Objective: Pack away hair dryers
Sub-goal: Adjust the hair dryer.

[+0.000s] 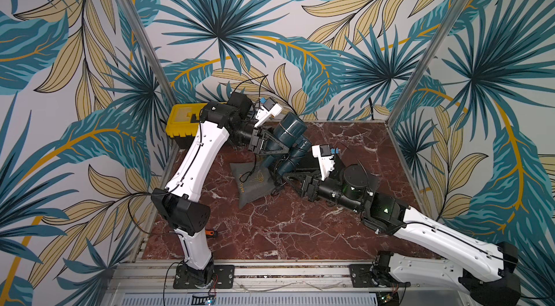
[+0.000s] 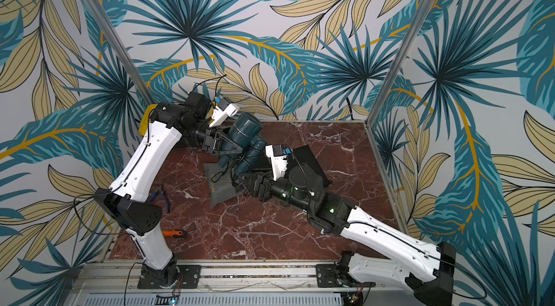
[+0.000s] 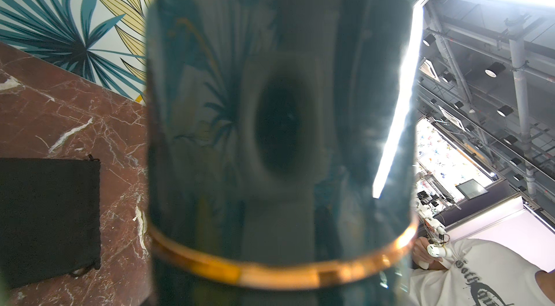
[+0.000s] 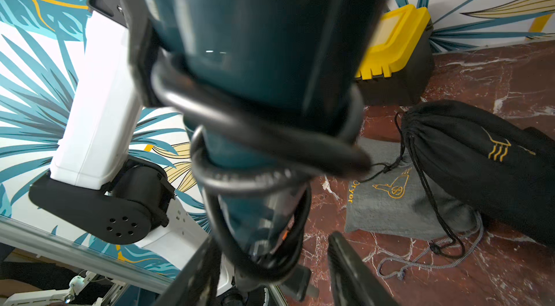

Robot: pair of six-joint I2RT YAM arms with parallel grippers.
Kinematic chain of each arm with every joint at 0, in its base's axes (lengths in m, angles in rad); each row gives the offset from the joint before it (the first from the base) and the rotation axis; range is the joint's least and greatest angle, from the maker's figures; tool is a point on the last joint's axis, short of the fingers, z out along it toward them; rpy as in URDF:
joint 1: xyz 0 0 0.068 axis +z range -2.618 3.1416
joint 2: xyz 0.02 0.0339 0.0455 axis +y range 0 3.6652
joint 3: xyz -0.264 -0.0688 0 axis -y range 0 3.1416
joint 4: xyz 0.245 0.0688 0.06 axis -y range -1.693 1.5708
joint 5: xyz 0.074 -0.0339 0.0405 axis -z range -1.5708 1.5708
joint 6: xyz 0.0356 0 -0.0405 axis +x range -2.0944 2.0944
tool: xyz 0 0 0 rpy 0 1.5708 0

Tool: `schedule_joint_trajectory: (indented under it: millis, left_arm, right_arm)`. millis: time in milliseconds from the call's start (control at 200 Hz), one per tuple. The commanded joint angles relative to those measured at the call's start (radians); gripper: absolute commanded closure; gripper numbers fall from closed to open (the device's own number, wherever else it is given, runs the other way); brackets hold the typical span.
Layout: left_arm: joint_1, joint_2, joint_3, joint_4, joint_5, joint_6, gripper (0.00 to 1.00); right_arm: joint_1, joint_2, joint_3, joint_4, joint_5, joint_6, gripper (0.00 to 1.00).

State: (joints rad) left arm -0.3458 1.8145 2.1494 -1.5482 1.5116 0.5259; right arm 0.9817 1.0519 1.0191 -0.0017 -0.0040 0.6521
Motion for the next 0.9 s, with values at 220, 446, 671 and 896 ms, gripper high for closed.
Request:
schedule_joint_trajectory:
  millis: [220,446,671,896]
  left_arm:
    - [0.002,-0.01,0.001,0.011,0.182,0.001,1.0]
    - [0.002,-0.004,-0.028,0.01,0.226,0.001,1.0]
    - [-0.002,-0.002,-0.028,0.01,0.234,0.0,1.0]
    - [-0.009,-0.007,-0.04,0.011,0.234,0.005,1.0]
  right_arm:
    - [0.003,0.032,-0.019,0.149,0.052,-0.039,0.42]
    - [0.003,0.049,-0.047,0.247,0.057,-0.024,0.45]
    - [0.003,0.094,-0.028,0.263,0.038,-0.022,0.55]
    - [0.003,0.08,-0.034,0.269,0.047,-0.033,0.86]
